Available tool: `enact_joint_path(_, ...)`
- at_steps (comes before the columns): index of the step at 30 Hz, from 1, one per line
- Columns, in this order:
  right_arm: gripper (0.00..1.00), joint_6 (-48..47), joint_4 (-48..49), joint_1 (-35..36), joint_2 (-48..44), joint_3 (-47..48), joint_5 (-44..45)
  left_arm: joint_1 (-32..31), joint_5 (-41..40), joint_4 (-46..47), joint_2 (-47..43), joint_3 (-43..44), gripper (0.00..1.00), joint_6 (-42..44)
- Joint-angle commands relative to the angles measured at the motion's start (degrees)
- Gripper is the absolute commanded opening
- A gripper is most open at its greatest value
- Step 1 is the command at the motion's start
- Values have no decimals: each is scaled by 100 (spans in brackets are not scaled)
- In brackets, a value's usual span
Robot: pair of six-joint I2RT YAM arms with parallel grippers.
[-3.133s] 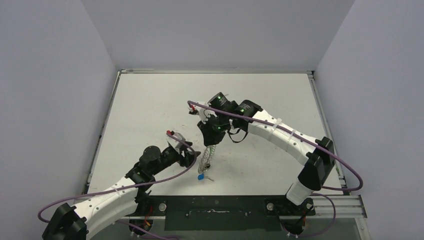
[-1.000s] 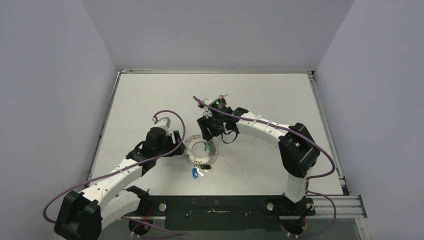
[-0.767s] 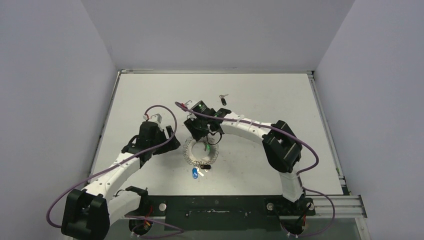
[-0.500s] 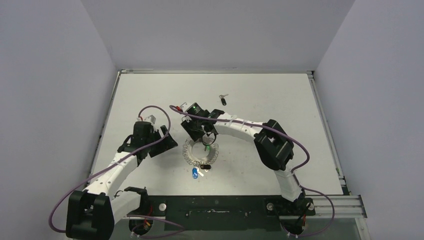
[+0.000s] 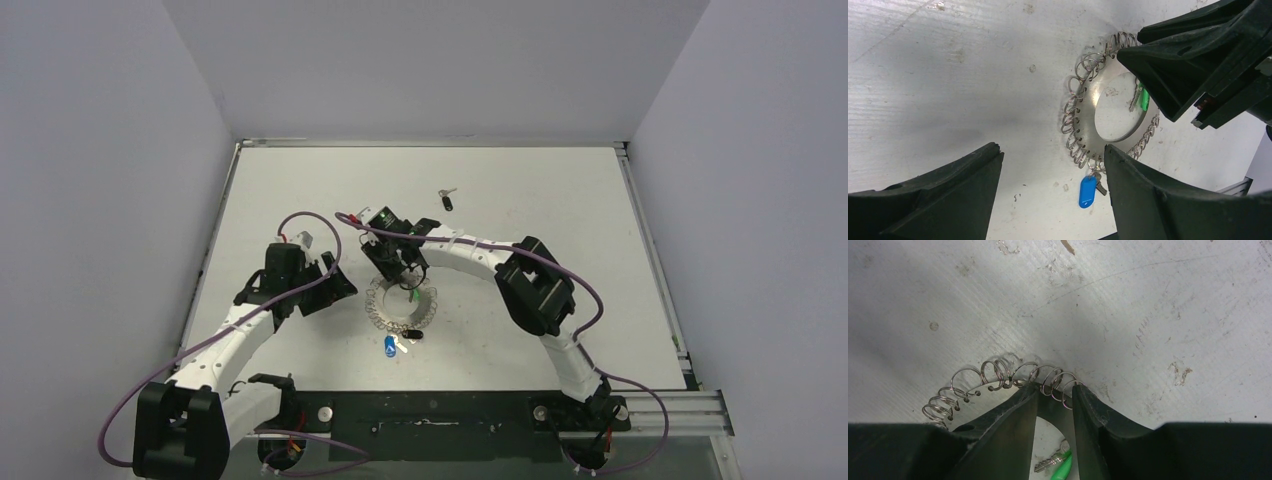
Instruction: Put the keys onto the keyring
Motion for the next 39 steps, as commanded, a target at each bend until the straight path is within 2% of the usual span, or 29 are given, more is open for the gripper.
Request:
enact_joint_path(1,34,9,88,42,45,244,42,49,110,71,-128,200,72,-5)
enact_joint_path(8,33,2,101,77,79,269,-14,56,110,87,-152,169,72,-18)
enact_joint_path(11,24,5,90,83,138,299,7,53,119,108,-166,156,72,-18)
enact_joint_path(16,1,-61,-5,114,104,340,96,50,63,104,-264,147,71,28)
enact_joint_path(22,0,-333,-215,136,-332,271,17,49,63,352,-578,9,67,195)
enact_joint_path(28,0,-626,-426,128,-1008,60,-499,49,352,1042,-1214,-297,66,614)
enact_joint_path(33,0,-1029,-730,96,-1473,-77,-1430,31,976,1942,-1776,-614,65,1115)
enact_joint_path(39,0,-1430,-1089,57,-2172,-428,-2350,13,1901,3580,-2086,-1096,64,1554)
